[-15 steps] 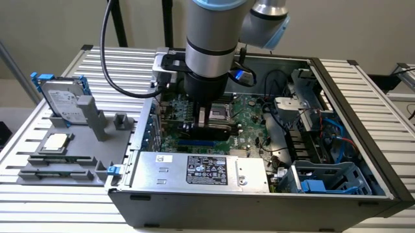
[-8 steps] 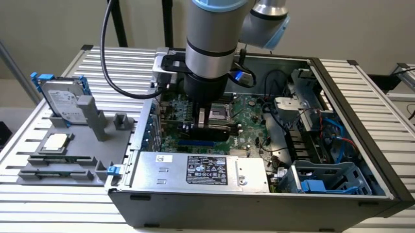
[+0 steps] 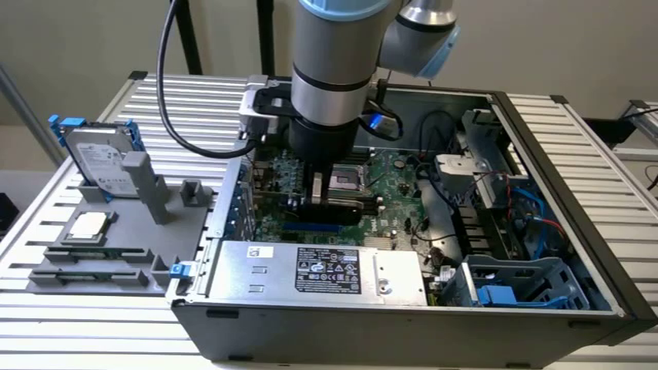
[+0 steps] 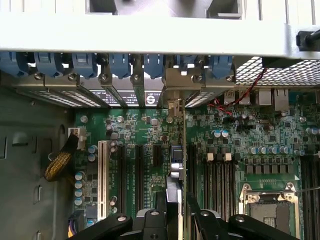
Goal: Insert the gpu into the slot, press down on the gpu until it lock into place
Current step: 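Insert the gpu into the slot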
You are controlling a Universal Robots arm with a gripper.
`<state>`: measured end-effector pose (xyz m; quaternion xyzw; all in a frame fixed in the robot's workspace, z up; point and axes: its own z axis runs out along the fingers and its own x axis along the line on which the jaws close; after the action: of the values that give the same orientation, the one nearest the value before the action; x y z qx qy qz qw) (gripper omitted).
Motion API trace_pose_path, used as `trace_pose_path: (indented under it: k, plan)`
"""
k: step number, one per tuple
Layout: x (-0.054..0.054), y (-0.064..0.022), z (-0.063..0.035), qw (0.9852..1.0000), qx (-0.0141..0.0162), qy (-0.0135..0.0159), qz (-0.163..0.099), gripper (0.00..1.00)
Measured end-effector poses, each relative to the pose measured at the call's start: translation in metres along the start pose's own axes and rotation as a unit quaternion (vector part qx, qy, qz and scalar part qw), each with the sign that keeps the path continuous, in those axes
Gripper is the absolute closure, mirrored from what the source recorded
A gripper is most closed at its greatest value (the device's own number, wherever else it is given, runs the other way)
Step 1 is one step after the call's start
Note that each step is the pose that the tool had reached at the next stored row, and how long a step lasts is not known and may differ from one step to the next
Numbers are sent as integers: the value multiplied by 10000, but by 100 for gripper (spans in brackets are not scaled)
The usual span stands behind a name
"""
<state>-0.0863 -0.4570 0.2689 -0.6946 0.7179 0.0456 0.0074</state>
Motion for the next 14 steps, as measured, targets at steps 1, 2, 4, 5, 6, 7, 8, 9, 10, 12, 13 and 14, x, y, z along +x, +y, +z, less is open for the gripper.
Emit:
trace_pose_path:
  k: [1, 2, 4, 5, 6, 7, 8, 9, 10, 12, 13, 14]
  plan:
    - [0, 1, 2, 10000, 0, 0, 1, 74]
    - [0, 1, 6, 10000, 1, -1, 1, 74]
    - [1, 1, 12, 10000, 0, -1, 1, 74]
    - [1, 1, 17, 10000, -1, 0, 1, 74]
    - [1, 1, 22, 10000, -2, 0, 1, 74]
    - [2, 1, 28, 10000, -3, 0, 2, 74]
    - [2, 1, 32, 10000, -5, 0, 2, 74]
    - [2, 0, 37, 10000, -7, 0, 2, 74]
    - [3, 0, 42, 10000, -10, 0, 2, 74]
    - [4, -1, 51, 10000, -17, 1, 2, 74]
    - [4, -1, 56, 10000, -19, 0, 3, 74]
    - [4, -1, 60, 10000, -21, 1, 3, 74]
